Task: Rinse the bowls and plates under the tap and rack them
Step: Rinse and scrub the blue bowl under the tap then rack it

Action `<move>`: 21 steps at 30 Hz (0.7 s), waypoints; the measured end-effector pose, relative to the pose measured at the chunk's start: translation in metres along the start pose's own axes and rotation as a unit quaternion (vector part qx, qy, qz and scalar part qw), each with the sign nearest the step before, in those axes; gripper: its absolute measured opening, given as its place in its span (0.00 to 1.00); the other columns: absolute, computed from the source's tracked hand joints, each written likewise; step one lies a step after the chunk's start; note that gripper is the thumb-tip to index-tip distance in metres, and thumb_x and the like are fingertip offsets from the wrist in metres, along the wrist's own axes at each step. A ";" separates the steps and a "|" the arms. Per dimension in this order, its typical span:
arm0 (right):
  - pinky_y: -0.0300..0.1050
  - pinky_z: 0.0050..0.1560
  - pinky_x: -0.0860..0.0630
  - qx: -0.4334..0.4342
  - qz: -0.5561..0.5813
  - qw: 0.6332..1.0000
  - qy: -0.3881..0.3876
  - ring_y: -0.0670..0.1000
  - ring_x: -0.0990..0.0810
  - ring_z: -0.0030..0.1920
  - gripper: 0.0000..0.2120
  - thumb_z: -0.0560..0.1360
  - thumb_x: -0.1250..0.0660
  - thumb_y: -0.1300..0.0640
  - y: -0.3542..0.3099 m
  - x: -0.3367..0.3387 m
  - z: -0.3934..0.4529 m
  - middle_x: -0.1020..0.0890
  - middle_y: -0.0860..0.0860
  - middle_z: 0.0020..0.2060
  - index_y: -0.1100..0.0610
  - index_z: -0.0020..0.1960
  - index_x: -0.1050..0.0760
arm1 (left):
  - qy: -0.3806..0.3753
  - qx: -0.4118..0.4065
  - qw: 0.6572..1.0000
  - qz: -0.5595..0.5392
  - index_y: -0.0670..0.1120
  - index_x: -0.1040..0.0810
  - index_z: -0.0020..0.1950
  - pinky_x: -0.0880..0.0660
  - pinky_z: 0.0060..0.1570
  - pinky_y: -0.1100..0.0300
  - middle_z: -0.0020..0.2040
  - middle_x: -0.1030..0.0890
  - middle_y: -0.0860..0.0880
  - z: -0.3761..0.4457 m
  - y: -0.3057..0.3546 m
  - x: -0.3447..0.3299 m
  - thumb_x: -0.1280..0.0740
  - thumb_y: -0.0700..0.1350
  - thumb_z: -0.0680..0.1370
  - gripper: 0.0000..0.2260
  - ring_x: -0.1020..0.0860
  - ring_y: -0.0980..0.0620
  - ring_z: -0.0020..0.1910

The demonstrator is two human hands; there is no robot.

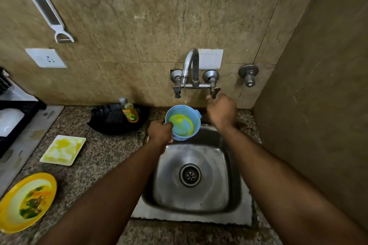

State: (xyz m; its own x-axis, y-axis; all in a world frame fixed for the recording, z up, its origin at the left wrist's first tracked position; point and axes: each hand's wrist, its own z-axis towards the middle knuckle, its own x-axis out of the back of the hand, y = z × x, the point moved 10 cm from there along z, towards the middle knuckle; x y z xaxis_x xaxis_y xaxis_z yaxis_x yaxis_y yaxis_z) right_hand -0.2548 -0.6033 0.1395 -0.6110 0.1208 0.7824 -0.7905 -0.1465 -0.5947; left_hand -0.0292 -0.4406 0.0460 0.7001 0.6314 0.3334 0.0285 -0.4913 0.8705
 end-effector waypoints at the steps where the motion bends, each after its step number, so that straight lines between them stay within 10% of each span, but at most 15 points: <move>1: 0.49 0.41 0.24 0.037 -0.009 0.999 0.003 0.63 0.17 0.43 0.15 0.78 0.34 0.47 -0.008 -0.001 -0.018 0.15 0.60 0.42 0.60 0.50 0.20 | 0.011 -0.008 1.000 0.020 0.40 0.17 0.44 0.26 0.24 0.60 0.27 0.21 0.41 0.003 0.002 0.005 0.32 0.39 0.75 0.05 0.23 0.46 0.19; 7: 0.49 0.54 0.19 0.261 0.020 0.950 -0.170 0.57 0.16 0.51 0.24 0.68 0.38 0.56 -0.046 -0.051 -0.087 0.14 0.53 0.53 0.52 0.62 0.19 | 0.052 -0.079 0.987 0.133 0.42 0.13 0.52 0.17 0.47 0.49 0.42 0.14 0.40 0.010 0.023 0.025 0.38 0.53 0.65 0.24 0.15 0.40 0.42; 11: 0.55 0.67 0.29 0.414 -0.174 0.836 -0.317 0.56 0.18 0.56 0.23 0.66 0.36 0.54 -0.058 -0.086 -0.127 0.16 0.50 0.53 0.49 0.61 0.21 | 0.051 -0.118 0.977 0.171 0.42 0.14 0.50 0.19 0.45 0.51 0.43 0.14 0.40 0.008 0.038 0.026 0.37 0.51 0.69 0.19 0.16 0.38 0.44; 15: 0.72 0.76 0.55 0.447 -0.341 0.784 -0.262 0.50 0.39 0.79 0.22 0.78 0.38 0.58 -0.044 -0.106 -0.105 0.27 0.50 0.74 0.51 0.72 0.27 | 0.047 -0.167 0.954 0.245 0.40 0.15 0.53 0.22 0.47 0.51 0.48 0.14 0.38 0.004 0.052 0.020 0.34 0.44 0.77 0.12 0.17 0.35 0.49; 21: 0.54 0.78 0.50 0.520 -0.169 0.792 -0.272 0.50 0.22 0.67 0.17 0.77 0.41 0.57 -0.045 -0.117 -0.131 0.17 0.47 0.60 0.49 0.62 0.20 | 0.042 -0.198 0.930 0.307 0.37 0.17 0.48 0.24 0.44 0.50 0.46 0.15 0.35 0.007 0.060 0.023 0.33 0.40 0.75 0.08 0.18 0.32 0.49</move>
State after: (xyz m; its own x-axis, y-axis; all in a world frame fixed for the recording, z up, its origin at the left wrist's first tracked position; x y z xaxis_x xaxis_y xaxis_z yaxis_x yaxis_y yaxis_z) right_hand -0.1528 -0.4819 0.0504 -0.0390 -0.0743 0.9965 -0.2695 -0.9595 -0.0821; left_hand -0.0068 -0.4601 0.1033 0.4390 0.3587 0.8238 -0.6350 -0.5249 0.5669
